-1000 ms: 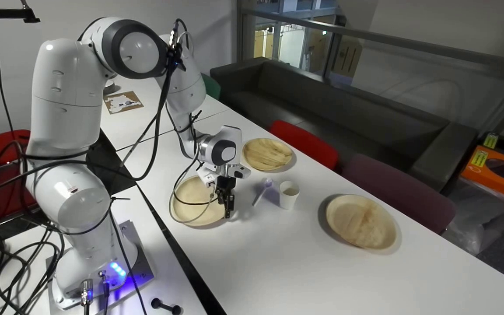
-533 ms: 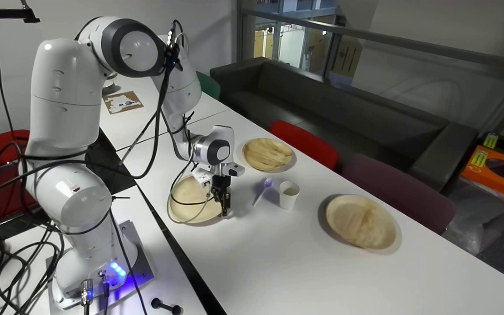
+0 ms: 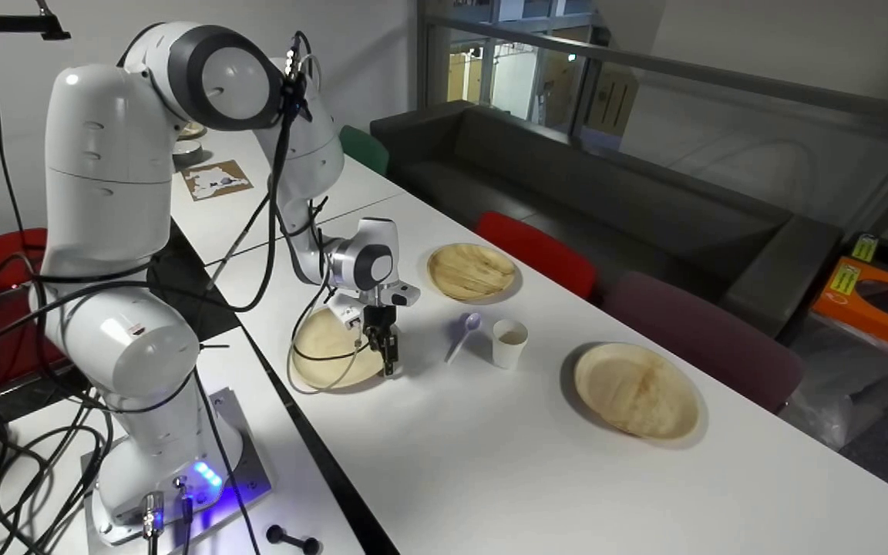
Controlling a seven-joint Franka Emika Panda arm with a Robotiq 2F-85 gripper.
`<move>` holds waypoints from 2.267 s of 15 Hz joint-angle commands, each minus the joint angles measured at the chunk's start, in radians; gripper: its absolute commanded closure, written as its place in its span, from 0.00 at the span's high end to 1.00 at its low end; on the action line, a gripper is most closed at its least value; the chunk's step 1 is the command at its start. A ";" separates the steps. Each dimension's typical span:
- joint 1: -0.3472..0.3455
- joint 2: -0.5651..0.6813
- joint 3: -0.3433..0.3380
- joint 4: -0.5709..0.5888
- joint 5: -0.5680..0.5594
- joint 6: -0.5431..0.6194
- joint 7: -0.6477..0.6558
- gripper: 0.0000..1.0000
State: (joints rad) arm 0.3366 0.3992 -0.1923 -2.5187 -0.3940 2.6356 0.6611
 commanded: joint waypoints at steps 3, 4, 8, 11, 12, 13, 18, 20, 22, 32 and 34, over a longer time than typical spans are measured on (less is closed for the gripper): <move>0.009 -0.133 -0.024 -0.110 -0.061 0.067 0.046 1.00; 0.011 -0.168 -0.032 -0.135 -0.081 0.084 0.057 1.00; -0.020 -0.337 -0.035 -0.240 -0.182 0.134 0.115 1.00; -0.001 -0.468 -0.069 -0.314 -0.233 0.148 0.137 1.00; -0.007 -0.505 -0.071 -0.333 -0.249 0.149 0.140 1.00; -0.014 -0.551 -0.073 -0.357 -0.267 0.149 0.143 1.00; 0.011 -0.582 -0.096 -0.254 -0.171 0.138 0.130 1.00; -0.005 -0.699 -0.118 -0.311 -0.111 0.120 0.131 1.00; 0.033 -0.738 -0.176 -0.261 0.008 0.064 0.091 1.00; -0.456 -0.894 0.089 -0.067 0.514 -0.515 0.059 1.00; -0.503 -0.859 0.123 -0.040 0.518 -0.539 0.148 1.00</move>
State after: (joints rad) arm -0.0938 -0.5113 -0.1266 -2.6239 0.0931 2.1619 0.7087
